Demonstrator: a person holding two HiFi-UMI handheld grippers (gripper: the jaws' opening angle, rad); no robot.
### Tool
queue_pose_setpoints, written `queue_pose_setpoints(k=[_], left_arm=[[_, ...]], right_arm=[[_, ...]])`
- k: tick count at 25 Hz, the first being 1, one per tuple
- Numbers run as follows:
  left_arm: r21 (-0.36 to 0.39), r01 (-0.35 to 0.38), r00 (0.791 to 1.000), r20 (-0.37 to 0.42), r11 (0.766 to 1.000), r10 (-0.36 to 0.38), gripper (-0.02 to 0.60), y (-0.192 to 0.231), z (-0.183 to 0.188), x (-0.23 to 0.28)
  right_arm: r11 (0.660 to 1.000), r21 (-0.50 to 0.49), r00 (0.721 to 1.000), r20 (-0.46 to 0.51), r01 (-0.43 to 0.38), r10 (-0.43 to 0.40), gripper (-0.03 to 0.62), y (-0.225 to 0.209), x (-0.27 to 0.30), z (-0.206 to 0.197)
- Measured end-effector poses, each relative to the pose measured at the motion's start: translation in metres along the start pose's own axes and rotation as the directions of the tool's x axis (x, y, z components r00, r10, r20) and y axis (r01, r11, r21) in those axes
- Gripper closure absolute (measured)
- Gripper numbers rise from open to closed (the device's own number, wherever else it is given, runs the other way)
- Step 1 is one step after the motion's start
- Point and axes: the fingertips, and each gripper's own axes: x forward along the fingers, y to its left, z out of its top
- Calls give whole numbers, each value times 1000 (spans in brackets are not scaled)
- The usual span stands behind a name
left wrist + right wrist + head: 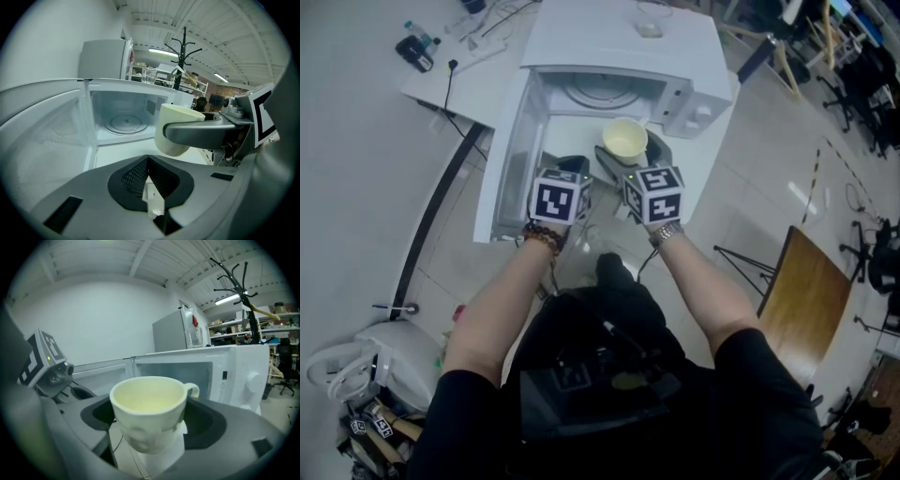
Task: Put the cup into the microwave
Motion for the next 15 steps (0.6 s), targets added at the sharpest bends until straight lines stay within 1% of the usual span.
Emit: queue_pose_setpoints(k=[7,15], left_arm=[[-34,-19,1000,1,999,19,581,23,18,14],[-68,-28,1000,-12,997,27,581,38,27,27]], right_arm=[[999,-6,998,-20,-52,52,139,-7,49,9],[996,-12,995,-34,-93,93,140,-16,99,16]])
